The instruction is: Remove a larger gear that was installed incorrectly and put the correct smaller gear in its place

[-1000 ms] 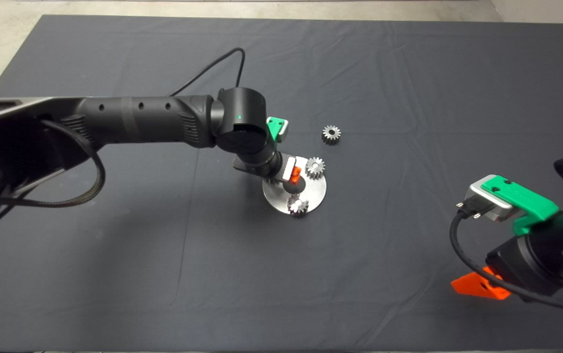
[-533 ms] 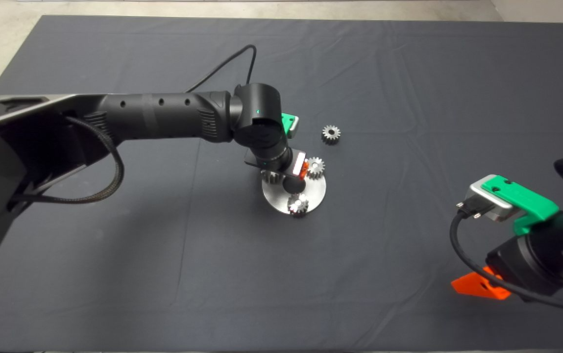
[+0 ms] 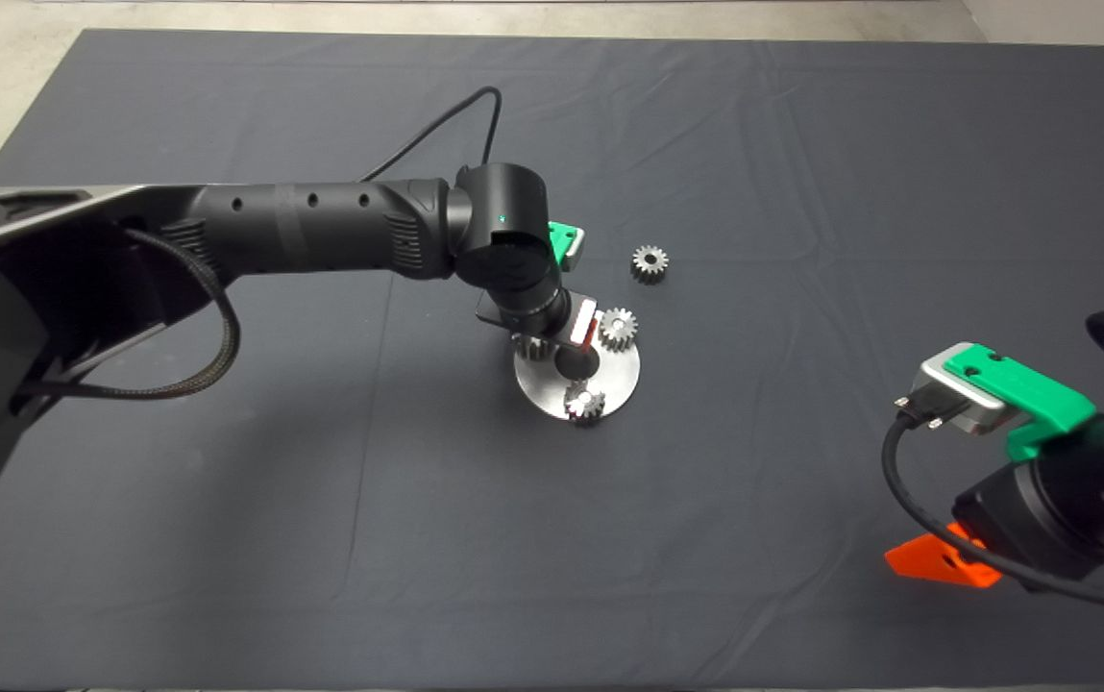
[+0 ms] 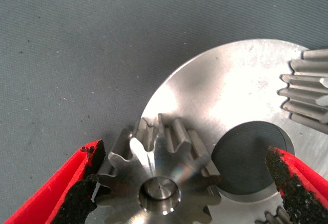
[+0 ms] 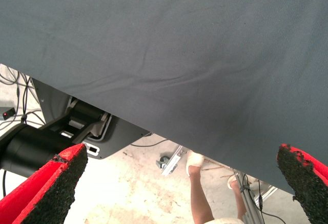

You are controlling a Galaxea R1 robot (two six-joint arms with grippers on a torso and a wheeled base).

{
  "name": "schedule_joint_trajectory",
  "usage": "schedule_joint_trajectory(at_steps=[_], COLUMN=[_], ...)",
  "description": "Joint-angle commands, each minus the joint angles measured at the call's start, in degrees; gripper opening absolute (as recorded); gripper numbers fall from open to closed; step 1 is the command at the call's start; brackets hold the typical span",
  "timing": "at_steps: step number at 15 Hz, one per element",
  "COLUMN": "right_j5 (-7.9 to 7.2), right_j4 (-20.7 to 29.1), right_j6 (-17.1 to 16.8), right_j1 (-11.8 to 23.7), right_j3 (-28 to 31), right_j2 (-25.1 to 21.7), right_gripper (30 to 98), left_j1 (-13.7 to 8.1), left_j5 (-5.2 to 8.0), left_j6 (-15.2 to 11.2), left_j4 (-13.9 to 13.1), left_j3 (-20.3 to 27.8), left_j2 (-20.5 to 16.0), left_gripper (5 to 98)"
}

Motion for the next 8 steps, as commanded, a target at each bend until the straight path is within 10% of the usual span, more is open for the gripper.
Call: schedule_joint_trajectory(at_steps=[1, 8], right_j5=[-3.41, -3.41], right_j4=[1.5, 1.5], right_j6=[-3.6, -7.6], right_j1=[3.6, 4.7], right_j3=[-1.7, -5.6], right_j2=[-0.2, 0.0], right_gripper=[97.7, 97.7], left_j1=[-0.7, -0.8], left_j5=[0.37, 3.07], left_j6=[0.5, 1.1], left_j4=[0.3, 0.3], left_j3=[3.0, 3.9], left_j2=[-0.3, -0.9], left_gripper=[80.1, 70.7])
